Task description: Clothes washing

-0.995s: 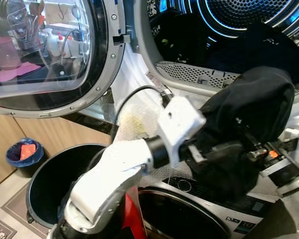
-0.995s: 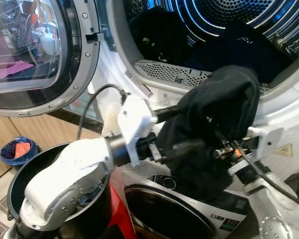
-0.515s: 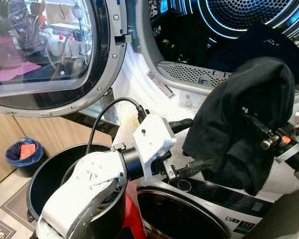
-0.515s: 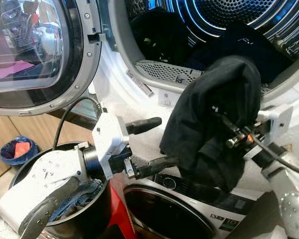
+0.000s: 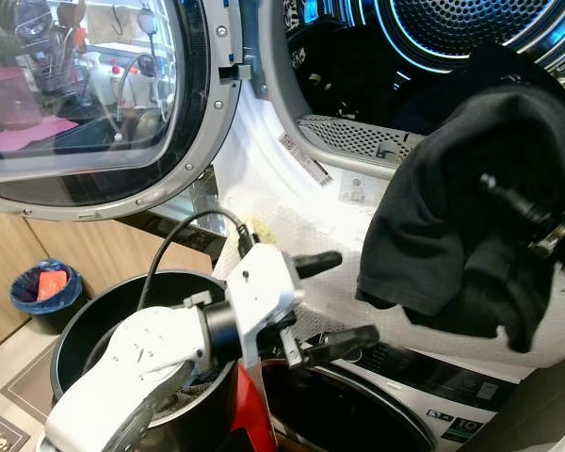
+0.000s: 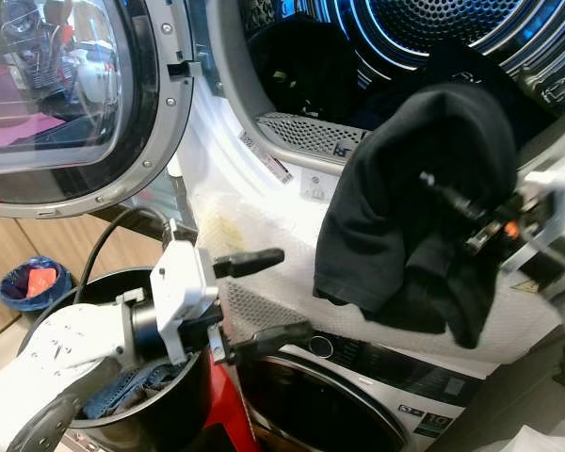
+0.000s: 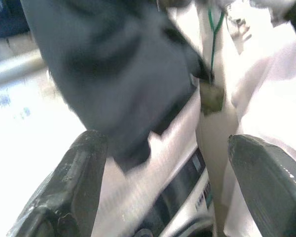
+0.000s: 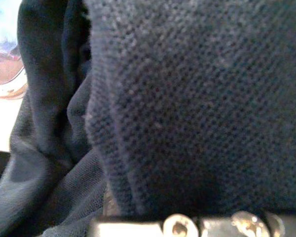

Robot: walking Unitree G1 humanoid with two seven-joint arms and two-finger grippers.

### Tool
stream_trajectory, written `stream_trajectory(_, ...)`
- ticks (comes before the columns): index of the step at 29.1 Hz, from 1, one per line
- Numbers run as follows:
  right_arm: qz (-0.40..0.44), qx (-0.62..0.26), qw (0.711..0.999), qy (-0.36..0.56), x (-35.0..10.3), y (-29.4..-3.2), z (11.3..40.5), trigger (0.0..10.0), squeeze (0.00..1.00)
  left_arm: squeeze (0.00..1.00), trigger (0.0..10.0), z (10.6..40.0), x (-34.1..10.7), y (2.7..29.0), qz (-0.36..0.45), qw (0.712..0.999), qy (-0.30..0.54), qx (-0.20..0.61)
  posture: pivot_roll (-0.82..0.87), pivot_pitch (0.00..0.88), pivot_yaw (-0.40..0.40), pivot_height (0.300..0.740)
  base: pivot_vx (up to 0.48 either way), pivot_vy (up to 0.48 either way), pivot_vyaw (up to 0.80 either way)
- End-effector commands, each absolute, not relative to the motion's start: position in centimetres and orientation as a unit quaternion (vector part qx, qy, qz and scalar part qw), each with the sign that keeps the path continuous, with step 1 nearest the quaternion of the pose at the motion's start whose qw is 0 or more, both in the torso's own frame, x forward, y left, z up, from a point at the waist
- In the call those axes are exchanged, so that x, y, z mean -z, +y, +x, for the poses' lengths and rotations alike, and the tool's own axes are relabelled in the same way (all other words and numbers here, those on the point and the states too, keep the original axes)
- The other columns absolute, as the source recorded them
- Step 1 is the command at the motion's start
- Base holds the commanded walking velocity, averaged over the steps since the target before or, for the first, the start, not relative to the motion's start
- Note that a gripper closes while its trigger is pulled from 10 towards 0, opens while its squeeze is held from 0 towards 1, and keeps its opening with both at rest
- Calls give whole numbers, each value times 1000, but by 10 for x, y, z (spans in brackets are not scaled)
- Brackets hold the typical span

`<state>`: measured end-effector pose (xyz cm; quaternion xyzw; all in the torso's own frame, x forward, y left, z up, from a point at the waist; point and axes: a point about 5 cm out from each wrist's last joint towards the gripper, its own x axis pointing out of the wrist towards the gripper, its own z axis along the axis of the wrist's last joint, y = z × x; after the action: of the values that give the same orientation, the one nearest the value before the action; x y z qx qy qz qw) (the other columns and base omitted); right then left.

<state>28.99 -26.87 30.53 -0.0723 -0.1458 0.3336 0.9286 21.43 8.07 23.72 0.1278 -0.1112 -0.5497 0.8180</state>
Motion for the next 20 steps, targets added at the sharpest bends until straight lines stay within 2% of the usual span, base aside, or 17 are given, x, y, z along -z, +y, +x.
stream_trajectory(1, -91, -326, 925, -173, -326, -273, 289, 10000, 0, 0, 10000, 209, -240, 84, 134, 816, -119, 550, 61, 20, -81, 740, 0, 0, 0)
stream_trajectory(6, -95, -345, 916, -180, -343, -265, 296, 10000, 0, 0, 10000, 207, -238, 87, 129, 826, -110, 537, 63, 31, -91, 740, 0, 0, 0)
stream_trajectory(15, -132, -416, 877, -200, -371, -233, 307, 10000, 0, 0, 10000, 199, -233, 89, 115, 840, -97, 521, 74, 60, -127, 740, 0, 0, 0)
stream_trajectory(17, -143, -445, 861, -200, -375, -223, 307, 10000, 0, 0, 10000, 196, -232, 88, 111, 845, -96, 513, 79, 65, -138, 740, 0, 0, 0)
stream_trajectory(20, -147, -457, 854, -201, -378, -218, 309, 10000, 0, 0, 10000, 195, -231, 88, 106, 850, -93, 507, 87, 69, -151, 740, 0, 0, 0)
